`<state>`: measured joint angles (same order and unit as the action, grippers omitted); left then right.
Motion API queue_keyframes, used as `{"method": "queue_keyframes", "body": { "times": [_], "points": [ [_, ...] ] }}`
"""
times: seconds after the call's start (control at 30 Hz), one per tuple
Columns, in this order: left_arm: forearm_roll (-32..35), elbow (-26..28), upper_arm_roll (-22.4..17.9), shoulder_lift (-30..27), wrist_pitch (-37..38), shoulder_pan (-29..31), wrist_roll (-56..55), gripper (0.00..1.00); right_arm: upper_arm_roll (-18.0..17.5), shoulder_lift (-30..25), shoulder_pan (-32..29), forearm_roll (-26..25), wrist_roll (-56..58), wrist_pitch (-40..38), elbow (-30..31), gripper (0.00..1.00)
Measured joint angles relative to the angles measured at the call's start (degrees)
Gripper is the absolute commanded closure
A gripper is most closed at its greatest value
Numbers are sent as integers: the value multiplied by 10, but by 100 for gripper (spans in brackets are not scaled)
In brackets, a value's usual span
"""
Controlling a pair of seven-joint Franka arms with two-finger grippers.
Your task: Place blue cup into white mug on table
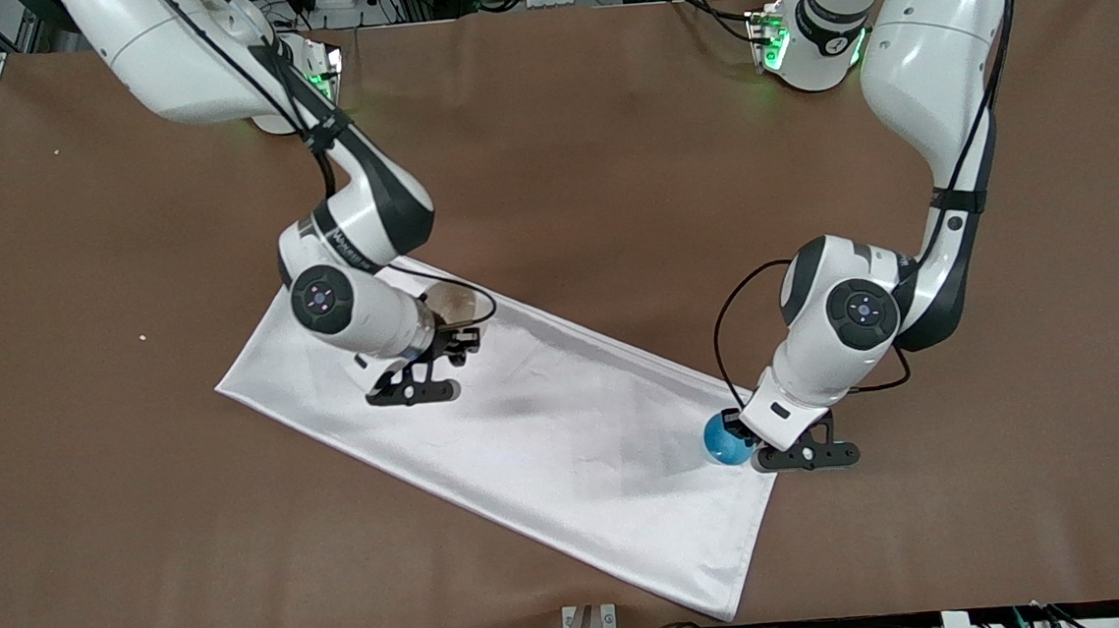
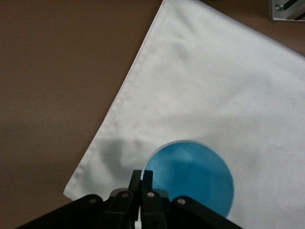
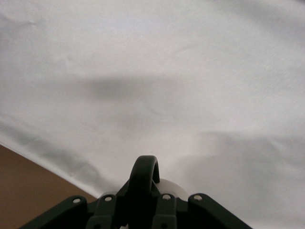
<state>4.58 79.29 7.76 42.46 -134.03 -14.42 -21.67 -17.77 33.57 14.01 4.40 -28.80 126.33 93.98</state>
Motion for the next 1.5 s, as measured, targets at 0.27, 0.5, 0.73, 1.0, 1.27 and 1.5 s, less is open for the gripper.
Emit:
{"method": "queue_keyframes", "body": {
  "times": [0.27,0.5,0.73,1.0,1.27,1.5],
  "points": [
    [1,7,0,-45,68,26,22,100,-5,-2,70,0,-103,22,1,100],
    [1,36,1,-94,109,50,45,100,-2,-1,122,-19,-181,38,2,100],
    [1,70,2,-135,143,51,49,100,-1,14,146,-64,-247,66,6,100],
    [1,117,2,-172,144,53,50,100,6,51,170,-93,-293,115,10,100],
    [1,162,3,-209,143,54,51,100,45,65,220,-93,-318,130,10,89],
    [1,179,14,-227,143,53,50,100,57,65,229,-93,-328,131,8,0]
  ]
}}
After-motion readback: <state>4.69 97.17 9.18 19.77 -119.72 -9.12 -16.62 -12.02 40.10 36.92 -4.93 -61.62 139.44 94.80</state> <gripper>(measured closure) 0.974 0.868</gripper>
